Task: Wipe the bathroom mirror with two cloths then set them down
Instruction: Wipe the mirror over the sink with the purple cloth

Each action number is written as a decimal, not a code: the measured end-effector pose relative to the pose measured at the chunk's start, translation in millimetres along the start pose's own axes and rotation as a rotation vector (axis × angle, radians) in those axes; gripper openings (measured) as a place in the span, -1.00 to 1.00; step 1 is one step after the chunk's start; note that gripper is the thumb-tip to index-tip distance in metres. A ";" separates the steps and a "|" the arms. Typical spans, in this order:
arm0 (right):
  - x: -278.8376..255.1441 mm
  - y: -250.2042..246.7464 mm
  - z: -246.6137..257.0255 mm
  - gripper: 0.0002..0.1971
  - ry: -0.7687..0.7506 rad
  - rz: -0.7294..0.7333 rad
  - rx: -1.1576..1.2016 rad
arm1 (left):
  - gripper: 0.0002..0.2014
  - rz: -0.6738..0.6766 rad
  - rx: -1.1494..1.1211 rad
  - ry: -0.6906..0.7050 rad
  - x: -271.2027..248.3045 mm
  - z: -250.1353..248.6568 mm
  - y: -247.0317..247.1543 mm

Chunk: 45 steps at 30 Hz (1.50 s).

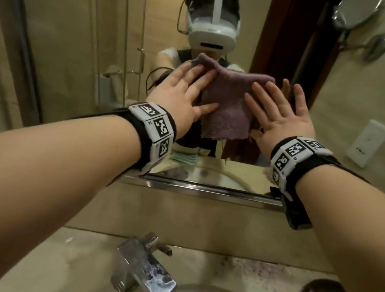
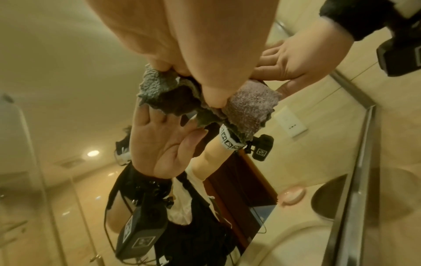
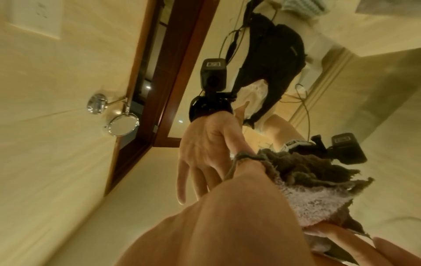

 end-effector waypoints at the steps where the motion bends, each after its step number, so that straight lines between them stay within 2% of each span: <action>1: -2.7 4.5 -7.7 -0.29 0.009 0.008 0.001 | -0.47 -0.008 -0.004 0.001 4.5 -6.9 -5.1; 8: -11.7 22.1 -39.9 -0.29 0.030 0.074 -0.060 | -0.49 -0.023 -0.046 -0.028 21.8 -40.8 -33.5; 17: -7.4 4.0 -24.3 -0.26 0.002 0.079 -0.030 | -0.49 -0.015 -0.041 -0.053 12.8 -23.9 -35.9; 27: 36.9 -68.2 35.1 -0.29 -0.076 -0.022 -0.006 | -0.53 0.085 -0.027 -0.141 -22.8 61.2 -15.5; 34: 71.0 -112.0 80.0 -0.26 -0.117 -0.113 0.027 | -0.50 0.070 -0.022 -0.182 -46.2 125.1 1.7; 40: 101.2 -160.4 125.4 -0.23 -0.156 -0.192 0.084 | -0.50 0.113 0.018 -0.315 -68.0 175.9 23.2; 45: 117.6 -182.3 152.5 -0.20 -0.180 -0.209 0.107 | -0.50 0.159 0.027 -0.396 -76.7 205.2 41.2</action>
Point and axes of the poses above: each hand's wrist, its own x-axis towards the middle knuckle, its own y-axis out of the palm, z = x × y, the point moved 5 cm from there along x, towards the middle knuckle, and after that the axes turned 12 degrees about -x, right-handed, at the moved point
